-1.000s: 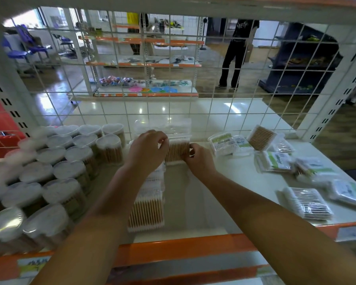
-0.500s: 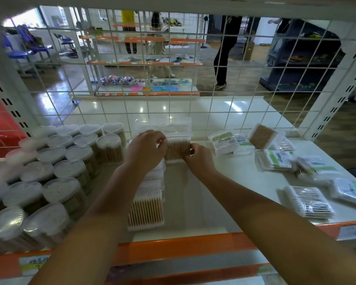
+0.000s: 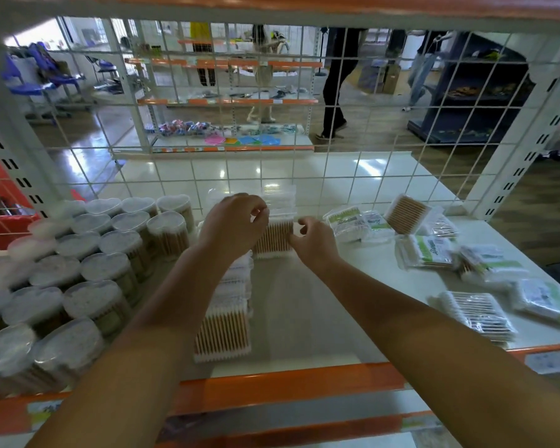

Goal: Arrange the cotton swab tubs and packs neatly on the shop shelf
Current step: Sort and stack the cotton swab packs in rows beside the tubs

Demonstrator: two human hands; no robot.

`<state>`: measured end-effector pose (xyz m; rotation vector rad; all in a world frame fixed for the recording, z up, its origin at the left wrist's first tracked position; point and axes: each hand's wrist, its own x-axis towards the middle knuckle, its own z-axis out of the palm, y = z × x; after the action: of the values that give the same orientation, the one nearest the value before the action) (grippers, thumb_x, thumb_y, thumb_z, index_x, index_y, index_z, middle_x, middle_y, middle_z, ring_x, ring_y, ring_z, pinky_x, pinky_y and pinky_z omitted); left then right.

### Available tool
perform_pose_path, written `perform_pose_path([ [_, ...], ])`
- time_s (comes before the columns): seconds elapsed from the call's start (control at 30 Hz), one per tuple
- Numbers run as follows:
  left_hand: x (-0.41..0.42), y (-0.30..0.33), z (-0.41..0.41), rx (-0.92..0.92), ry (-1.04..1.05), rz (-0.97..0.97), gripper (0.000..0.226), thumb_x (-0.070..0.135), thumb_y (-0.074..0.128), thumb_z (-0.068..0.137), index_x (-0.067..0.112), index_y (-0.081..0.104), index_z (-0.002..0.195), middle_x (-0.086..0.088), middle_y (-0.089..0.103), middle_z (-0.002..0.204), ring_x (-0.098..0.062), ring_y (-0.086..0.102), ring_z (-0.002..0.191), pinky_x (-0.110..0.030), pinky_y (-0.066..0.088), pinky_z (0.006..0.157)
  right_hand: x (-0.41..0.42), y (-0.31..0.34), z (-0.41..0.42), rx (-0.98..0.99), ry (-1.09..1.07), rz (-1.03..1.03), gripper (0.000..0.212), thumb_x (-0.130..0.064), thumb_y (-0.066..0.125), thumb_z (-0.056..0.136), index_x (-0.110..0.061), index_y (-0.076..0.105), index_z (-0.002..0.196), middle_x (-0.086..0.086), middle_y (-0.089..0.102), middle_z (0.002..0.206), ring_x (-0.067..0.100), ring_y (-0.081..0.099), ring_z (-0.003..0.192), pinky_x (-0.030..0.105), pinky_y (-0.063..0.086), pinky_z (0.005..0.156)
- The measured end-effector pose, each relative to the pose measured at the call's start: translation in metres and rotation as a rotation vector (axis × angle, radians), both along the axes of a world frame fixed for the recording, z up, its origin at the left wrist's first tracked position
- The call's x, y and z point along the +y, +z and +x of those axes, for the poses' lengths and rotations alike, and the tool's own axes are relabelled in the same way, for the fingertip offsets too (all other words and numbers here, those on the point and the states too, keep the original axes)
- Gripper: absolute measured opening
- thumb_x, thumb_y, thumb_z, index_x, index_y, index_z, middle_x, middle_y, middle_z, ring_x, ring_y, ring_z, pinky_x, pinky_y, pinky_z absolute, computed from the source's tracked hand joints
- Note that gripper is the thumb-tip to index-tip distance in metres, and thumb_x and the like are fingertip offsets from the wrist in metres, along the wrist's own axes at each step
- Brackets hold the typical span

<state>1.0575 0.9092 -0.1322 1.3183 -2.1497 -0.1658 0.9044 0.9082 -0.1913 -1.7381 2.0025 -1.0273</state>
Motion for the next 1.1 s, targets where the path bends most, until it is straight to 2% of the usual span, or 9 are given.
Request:
perform_pose_path([
  [0.13, -0.006, 0.009, -0.023, -0.016, -0.037, 0.038, 0.022, 0.021, 0.050, 0.092, 0.010, 0.068, 0.099, -0.005, 0.067, 0.095, -0.019, 0.058, 0.087, -0.031, 0.045, 0.076, -0.006, 0.014, -0.019, -0.004, -0.050, -0.024, 0.042, -0.020, 0.059, 0.088, -0.002, 0.052, 0.126, 0.015, 0.061, 0.117, 0.025, 0.057, 0.107, 0.030, 0.044, 0.089],
  [0.3, -0.006, 0.012, -0.064, -0.003, -0.081, 0.094, 0.022, 0.020, 0.050, 0.091, 0.009, 0.068, 0.096, -0.006, 0.068, 0.091, -0.020, 0.060, 0.083, -0.026, 0.044, 0.071, -0.014, 0.022, -0.056, 0.035, -0.149, -0.053, 0.037, -0.017, 0.056, 0.088, -0.002, 0.056, 0.122, 0.014, 0.063, 0.117, 0.025, 0.058, 0.107, 0.028, 0.043, 0.090],
  [0.43, -0.006, 0.006, -0.098, 0.004, -0.114, 0.195, 0.022, 0.019, 0.049, 0.090, 0.009, 0.068, 0.093, -0.006, 0.068, 0.091, -0.021, 0.061, 0.083, -0.031, 0.050, 0.073, -0.019, 0.014, -0.084, 0.060, -0.247, -0.043, 0.037, -0.017, 0.055, 0.087, -0.002, 0.057, 0.120, 0.015, 0.062, 0.119, 0.027, 0.057, 0.110, 0.032, 0.043, 0.093],
  [0.53, -0.005, -0.009, -0.114, 0.028, -0.105, 0.298, 0.020, 0.015, 0.049, 0.088, 0.009, 0.066, 0.081, -0.004, 0.062, 0.080, -0.020, 0.059, 0.078, -0.028, 0.046, 0.069, -0.023, 0.008, -0.101, 0.104, -0.312, 0.006, 0.039, -0.022, 0.054, 0.088, -0.002, 0.055, 0.121, 0.017, 0.060, 0.119, 0.031, 0.055, 0.111, 0.036, 0.043, 0.092],
  [0.7, -0.001, -0.039, -0.123, 0.058, -0.084, 0.427, 0.024, 0.011, 0.049, 0.086, 0.013, 0.058, 0.063, -0.001, 0.056, 0.064, -0.018, 0.053, 0.064, -0.024, 0.039, 0.057, -0.027, 0.001, -0.118, 0.174, -0.352, 0.104, 0.052, -0.042, 0.048, 0.090, 0.002, 0.056, 0.118, 0.021, 0.057, 0.120, 0.034, 0.052, 0.112, 0.036, 0.042, 0.091],
  [0.83, 0.001, -0.048, -0.125, 0.081, -0.048, 0.447, 0.020, 0.013, 0.052, 0.088, 0.012, 0.063, 0.072, -0.002, 0.058, 0.068, -0.015, 0.053, 0.064, -0.024, 0.040, 0.058, -0.031, -0.007, -0.121, 0.215, -0.304, 0.235, 0.063, -0.055, 0.049, 0.085, 0.000, 0.057, 0.115, 0.020, 0.055, 0.117, 0.034, 0.052, 0.109, 0.034, 0.042, 0.087],
  [0.97, 0.002, -0.050, -0.120, 0.159, -0.032, 0.437, 0.020, 0.011, 0.053, 0.088, 0.012, 0.062, 0.071, 0.003, 0.052, 0.063, -0.010, 0.046, 0.060, -0.019, 0.032, 0.052, -0.032, -0.015, -0.118, 0.224, -0.260, 0.226, 0.060, -0.051, 0.061, 0.078, -0.003, 0.060, 0.113, 0.018, 0.057, 0.115, 0.031, 0.054, 0.106, 0.033, 0.044, 0.084],
  [1.1, 0.003, -0.053, -0.114, 0.183, -0.025, 0.425, 0.018, 0.012, 0.052, 0.091, 0.008, 0.067, 0.081, 0.000, 0.061, 0.073, -0.012, 0.053, 0.069, -0.013, 0.036, 0.056, -0.031, -0.016, -0.117, 0.112, -0.285, 0.181, 0.056, -0.046, 0.068, 0.075, -0.001, 0.062, 0.108, 0.017, 0.062, 0.108, 0.030, 0.059, 0.099, 0.034, 0.047, 0.081],
])
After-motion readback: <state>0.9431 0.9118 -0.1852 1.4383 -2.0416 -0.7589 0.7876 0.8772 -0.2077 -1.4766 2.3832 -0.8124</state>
